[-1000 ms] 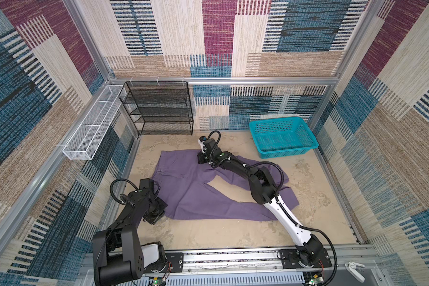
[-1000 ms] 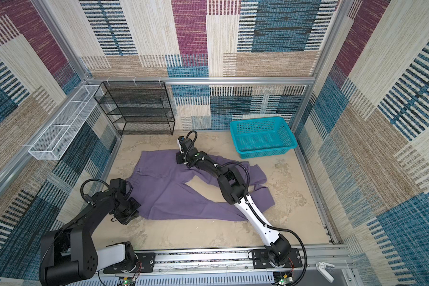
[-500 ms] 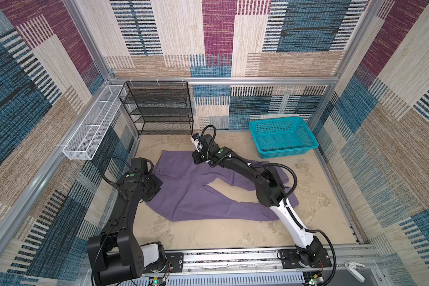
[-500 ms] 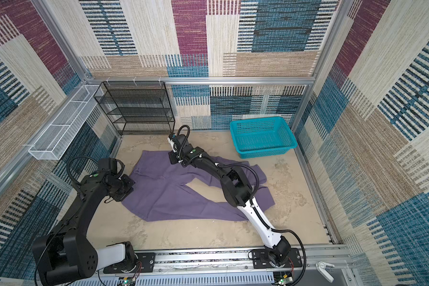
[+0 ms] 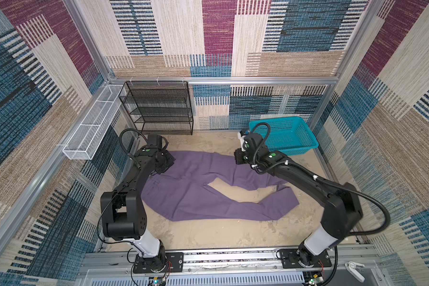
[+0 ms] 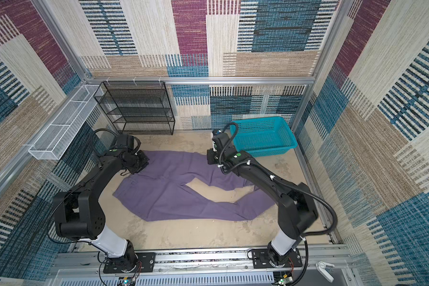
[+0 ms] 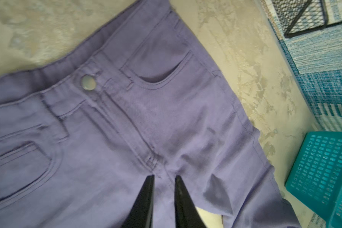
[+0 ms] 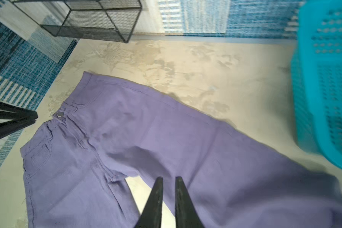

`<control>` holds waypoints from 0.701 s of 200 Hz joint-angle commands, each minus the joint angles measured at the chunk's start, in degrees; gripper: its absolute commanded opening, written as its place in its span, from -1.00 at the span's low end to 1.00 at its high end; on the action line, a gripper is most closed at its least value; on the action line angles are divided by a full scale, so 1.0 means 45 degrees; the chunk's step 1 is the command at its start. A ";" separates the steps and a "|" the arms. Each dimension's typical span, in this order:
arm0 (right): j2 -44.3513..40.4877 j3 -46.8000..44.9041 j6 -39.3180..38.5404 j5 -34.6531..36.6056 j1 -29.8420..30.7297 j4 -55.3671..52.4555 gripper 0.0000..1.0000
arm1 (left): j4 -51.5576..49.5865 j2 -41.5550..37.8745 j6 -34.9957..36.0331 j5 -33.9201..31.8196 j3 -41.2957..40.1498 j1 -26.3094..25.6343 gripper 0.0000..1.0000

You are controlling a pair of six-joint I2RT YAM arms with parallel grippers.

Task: Fold and stack the trousers
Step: Smooth out the trousers at the center of the table.

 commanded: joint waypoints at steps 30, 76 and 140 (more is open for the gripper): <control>-0.3827 -0.3889 0.1178 0.0495 -0.2602 -0.1147 -0.60 | 0.0793 0.2142 0.0981 -0.0098 0.1866 -0.0574 -0.37; -0.4453 -0.5757 0.1240 -0.1912 -0.6490 -0.0616 -0.61 | 0.1571 0.3328 0.1202 0.0000 0.2349 -0.0584 -0.60; -0.3432 -0.7035 0.0931 -0.2871 -0.8635 0.0598 0.22 | 0.1854 0.4122 0.1393 -0.0267 0.2148 -0.0564 -0.61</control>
